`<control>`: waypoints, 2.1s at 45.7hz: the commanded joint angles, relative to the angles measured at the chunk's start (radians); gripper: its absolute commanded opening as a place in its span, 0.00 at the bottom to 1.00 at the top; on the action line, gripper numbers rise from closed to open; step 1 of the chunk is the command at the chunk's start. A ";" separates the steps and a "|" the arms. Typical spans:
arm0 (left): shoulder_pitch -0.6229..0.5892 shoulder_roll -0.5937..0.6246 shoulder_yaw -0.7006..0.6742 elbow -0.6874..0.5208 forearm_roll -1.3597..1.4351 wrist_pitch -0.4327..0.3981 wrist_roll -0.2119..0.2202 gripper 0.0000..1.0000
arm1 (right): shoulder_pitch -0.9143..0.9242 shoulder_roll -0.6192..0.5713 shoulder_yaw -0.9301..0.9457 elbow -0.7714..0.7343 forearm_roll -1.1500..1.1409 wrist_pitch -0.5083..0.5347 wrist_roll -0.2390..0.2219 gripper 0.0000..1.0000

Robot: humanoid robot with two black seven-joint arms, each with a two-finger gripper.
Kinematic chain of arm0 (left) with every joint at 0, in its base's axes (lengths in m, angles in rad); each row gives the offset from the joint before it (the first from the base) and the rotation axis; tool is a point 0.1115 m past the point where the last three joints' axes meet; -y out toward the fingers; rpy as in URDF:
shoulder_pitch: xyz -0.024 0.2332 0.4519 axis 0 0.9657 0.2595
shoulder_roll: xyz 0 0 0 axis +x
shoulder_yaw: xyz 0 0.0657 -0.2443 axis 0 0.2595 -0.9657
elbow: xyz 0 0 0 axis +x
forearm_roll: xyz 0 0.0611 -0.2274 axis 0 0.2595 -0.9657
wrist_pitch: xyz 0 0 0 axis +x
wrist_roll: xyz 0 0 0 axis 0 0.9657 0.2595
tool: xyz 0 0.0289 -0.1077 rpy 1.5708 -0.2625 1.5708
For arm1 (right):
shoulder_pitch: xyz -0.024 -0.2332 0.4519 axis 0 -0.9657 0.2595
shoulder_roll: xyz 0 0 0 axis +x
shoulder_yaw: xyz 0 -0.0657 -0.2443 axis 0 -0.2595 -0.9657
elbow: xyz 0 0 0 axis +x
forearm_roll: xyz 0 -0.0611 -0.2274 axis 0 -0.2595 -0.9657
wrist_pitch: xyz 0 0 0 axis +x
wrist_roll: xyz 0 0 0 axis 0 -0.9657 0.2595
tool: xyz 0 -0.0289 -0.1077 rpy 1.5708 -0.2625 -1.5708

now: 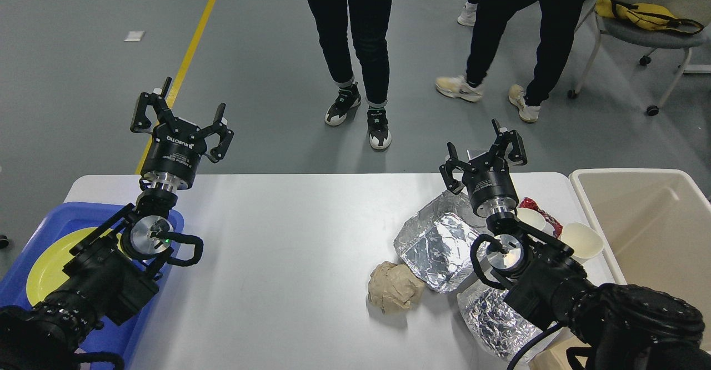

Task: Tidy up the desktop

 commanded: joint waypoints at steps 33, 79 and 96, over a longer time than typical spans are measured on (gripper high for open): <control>0.067 -0.040 0.041 0.059 0.026 -0.057 -0.035 1.00 | 0.000 0.001 0.000 0.001 0.000 0.000 0.000 1.00; 0.069 -0.040 0.041 0.059 0.024 -0.055 -0.035 1.00 | 0.002 -0.002 0.003 -0.005 0.000 -0.008 0.000 1.00; 0.069 -0.040 0.041 0.059 0.024 -0.060 -0.035 1.00 | 0.002 -0.003 0.003 -0.004 -0.001 -0.009 -0.002 1.00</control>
